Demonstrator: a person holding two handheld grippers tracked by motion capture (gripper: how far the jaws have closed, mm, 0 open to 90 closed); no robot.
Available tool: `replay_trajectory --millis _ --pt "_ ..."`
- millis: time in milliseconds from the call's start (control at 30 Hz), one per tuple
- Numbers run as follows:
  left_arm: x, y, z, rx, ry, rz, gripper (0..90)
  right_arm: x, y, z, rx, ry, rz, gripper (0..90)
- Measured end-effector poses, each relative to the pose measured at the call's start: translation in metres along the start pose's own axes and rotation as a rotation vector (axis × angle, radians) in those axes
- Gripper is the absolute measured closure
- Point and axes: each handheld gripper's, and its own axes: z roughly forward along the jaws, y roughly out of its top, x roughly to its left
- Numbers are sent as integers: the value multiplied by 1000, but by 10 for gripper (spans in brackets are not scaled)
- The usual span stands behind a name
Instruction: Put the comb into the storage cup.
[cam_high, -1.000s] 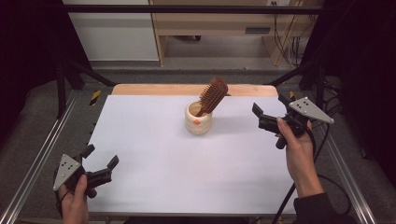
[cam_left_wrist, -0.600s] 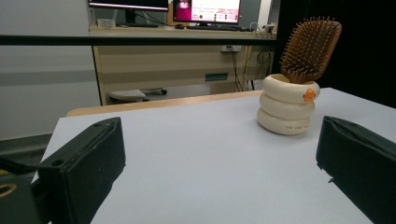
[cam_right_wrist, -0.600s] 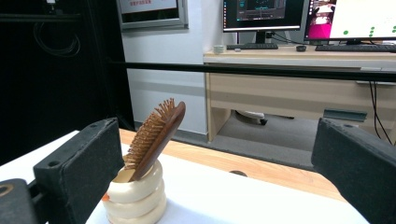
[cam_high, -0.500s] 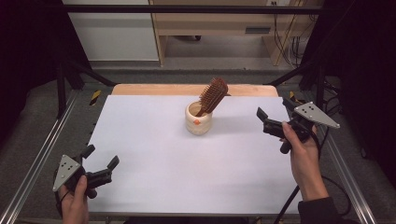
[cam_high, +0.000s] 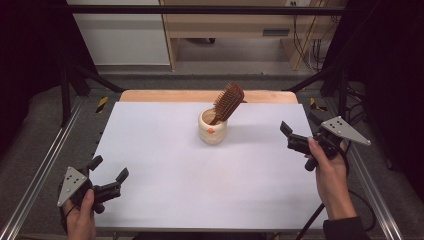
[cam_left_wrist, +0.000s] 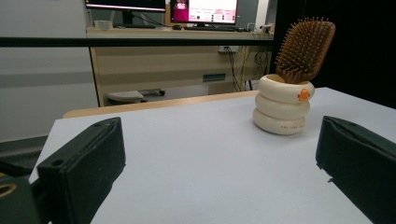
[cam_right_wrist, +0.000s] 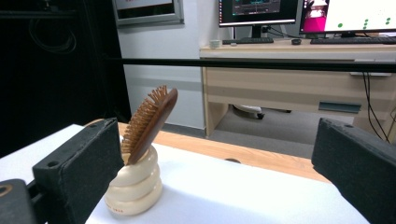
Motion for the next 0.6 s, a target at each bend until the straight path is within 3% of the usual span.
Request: replay_trajectory --millis 333,600 --pt "7 -1 -8 -9 17 -16 13 -6 -11 -12 0 -15 13 23" --pt "6 -1 -7 -8 5 -20 13 -9 -22 -21 -13 -35 6 27"
